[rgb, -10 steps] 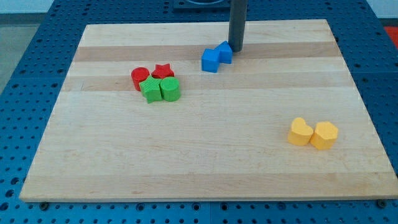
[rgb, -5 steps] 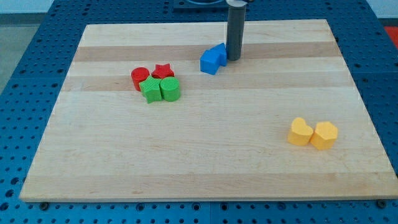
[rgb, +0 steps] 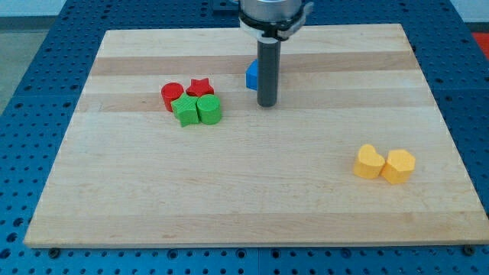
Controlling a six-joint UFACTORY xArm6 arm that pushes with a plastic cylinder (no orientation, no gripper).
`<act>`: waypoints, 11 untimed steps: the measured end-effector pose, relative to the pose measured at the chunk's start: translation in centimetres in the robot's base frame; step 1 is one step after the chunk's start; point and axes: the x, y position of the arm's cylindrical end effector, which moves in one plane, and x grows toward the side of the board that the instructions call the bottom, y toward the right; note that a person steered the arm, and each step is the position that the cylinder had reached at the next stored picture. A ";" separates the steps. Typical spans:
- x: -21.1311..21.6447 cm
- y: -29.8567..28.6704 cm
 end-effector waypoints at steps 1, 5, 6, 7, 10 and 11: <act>-1.8 -0.9; -5.1 -4.2; -6.5 -4.2; -8.0 -4.2; -10.9 -4.1; -12.1 -3.9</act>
